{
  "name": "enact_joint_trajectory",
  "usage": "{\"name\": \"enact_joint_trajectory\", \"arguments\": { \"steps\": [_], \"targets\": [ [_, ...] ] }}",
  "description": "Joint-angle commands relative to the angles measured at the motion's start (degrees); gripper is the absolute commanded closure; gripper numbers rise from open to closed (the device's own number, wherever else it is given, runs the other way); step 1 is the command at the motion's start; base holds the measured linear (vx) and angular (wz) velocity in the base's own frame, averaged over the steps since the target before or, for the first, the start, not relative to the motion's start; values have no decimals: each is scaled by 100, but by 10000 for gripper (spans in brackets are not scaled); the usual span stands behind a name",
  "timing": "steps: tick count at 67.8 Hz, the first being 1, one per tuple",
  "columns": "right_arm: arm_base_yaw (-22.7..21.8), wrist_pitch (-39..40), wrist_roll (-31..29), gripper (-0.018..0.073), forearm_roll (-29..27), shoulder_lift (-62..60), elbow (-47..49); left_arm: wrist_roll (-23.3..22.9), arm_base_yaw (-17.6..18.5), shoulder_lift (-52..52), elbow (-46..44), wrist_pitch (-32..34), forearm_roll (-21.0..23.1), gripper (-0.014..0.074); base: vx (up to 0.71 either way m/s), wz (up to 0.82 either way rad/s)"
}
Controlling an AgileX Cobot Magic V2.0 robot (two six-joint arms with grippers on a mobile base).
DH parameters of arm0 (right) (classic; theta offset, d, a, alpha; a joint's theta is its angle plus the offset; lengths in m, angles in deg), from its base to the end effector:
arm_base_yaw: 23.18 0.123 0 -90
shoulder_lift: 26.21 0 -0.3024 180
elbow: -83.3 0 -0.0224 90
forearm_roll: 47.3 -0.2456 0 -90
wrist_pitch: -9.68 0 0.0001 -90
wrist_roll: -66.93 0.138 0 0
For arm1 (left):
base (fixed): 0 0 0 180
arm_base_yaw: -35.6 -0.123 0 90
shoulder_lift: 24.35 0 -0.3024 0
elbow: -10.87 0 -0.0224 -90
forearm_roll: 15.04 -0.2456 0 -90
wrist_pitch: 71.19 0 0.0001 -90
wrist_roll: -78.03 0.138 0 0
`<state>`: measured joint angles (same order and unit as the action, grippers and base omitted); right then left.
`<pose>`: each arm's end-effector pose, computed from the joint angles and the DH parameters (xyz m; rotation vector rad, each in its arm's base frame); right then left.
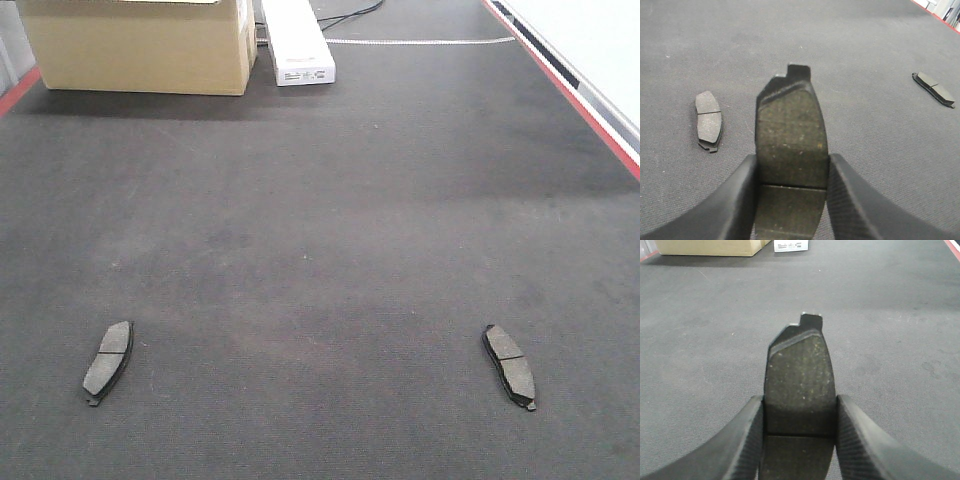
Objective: Move and align brake pads A on conveyor
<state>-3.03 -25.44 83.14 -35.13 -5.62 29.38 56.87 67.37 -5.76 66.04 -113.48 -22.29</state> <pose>0.0781 0.0108 0.2718 -0.1490 1.8992 0.1966 0.0628 -0.0251 0.2496 0.2306 2.0346 -0.4378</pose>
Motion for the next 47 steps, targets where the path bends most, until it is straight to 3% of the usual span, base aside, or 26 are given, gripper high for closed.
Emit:
{"name": "enact_joint_trajectory", "arguments": {
  "steps": [1, 47],
  "targets": [
    [-18, 565, -33, 564, 112, 47, 171, -25, 6, 43, -166, 526, -13, 602, 0, 0],
    [-18, 565, -33, 564, 112, 47, 171, -25, 6, 43, -166, 594, -147, 602, 0, 0]
  ]
}}
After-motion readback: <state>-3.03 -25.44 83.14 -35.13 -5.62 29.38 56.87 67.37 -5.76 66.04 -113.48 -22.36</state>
